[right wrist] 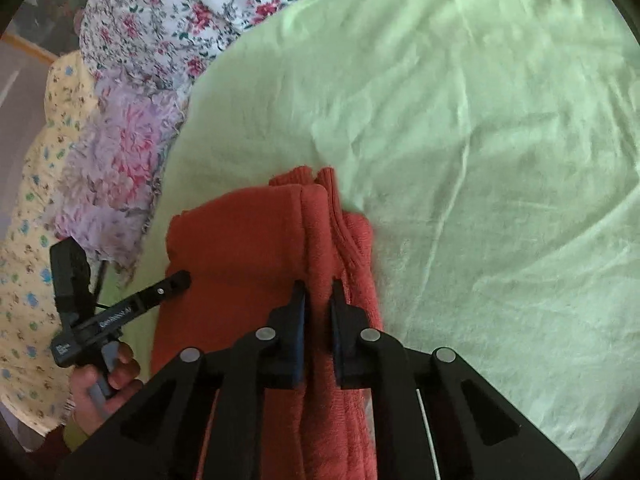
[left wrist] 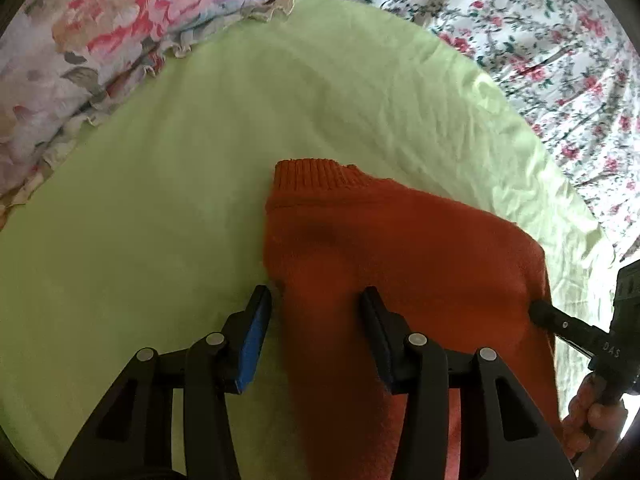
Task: Fold small clothes
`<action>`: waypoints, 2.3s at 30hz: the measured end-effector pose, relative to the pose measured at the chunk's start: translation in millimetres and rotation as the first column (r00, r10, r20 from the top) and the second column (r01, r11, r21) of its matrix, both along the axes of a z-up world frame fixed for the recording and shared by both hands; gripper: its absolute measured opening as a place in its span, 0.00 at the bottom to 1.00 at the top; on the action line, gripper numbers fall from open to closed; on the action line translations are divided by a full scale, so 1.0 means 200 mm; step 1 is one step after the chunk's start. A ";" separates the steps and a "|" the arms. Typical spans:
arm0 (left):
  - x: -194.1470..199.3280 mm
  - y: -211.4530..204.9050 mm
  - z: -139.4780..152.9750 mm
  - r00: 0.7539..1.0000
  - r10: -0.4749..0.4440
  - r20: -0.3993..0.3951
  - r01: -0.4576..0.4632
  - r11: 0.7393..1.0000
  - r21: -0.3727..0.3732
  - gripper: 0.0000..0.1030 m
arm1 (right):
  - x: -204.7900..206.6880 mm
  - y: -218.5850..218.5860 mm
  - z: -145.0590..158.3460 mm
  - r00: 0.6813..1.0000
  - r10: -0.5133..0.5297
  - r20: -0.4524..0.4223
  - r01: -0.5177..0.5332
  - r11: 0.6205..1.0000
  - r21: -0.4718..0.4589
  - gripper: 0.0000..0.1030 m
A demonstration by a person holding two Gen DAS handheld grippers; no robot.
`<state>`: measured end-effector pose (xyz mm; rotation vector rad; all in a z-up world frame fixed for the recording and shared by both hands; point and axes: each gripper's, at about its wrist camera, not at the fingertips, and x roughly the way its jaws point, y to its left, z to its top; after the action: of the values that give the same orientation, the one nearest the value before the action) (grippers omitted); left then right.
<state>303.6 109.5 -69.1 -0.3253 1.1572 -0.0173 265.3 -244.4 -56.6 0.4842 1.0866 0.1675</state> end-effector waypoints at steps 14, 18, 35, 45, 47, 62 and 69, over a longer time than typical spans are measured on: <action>-0.68 -0.08 0.13 0.996 -0.079 -0.040 0.077 0.996 -0.043 0.54 | -0.66 0.07 0.27 0.993 0.063 0.099 -0.055 0.995 -0.080 0.18; -0.90 -0.08 0.12 0.993 -0.096 -0.065 0.091 0.992 -0.086 0.55 | -0.81 0.12 0.19 0.995 0.085 0.051 -0.079 0.991 -0.107 0.32; -1.16 -0.21 0.00 0.989 -0.131 -0.072 0.137 0.985 0.102 0.43 | -0.91 0.13 0.24 0.983 0.084 0.166 -0.098 0.992 0.077 0.05; -1.25 -0.22 -0.02 0.981 -0.156 -0.117 0.167 0.982 0.091 0.43 | -0.93 -0.08 -0.15 0.995 -0.056 -0.081 0.059 0.998 0.031 0.12; -1.29 -0.22 0.03 0.974 -0.191 -0.120 0.202 0.976 0.083 0.39 | -0.94 -0.08 -0.08 0.995 -0.064 -0.077 0.064 0.998 -0.010 0.20; -0.93 -0.42 0.07 0.969 -0.246 -0.001 0.246 0.969 -0.010 0.40 | -0.43 0.10 0.04 1.000 -0.029 0.003 0.029 0.999 -0.044 0.17; -0.94 -0.44 0.00 0.970 -0.243 -0.033 0.243 0.970 0.015 0.42 | -0.42 0.02 -0.05 0.997 -0.080 -0.001 0.080 0.997 -0.011 0.00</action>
<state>115.1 21.8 -68.2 -0.1653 1.2218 -0.2168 180.4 -240.6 -66.0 0.5173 1.0670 0.0912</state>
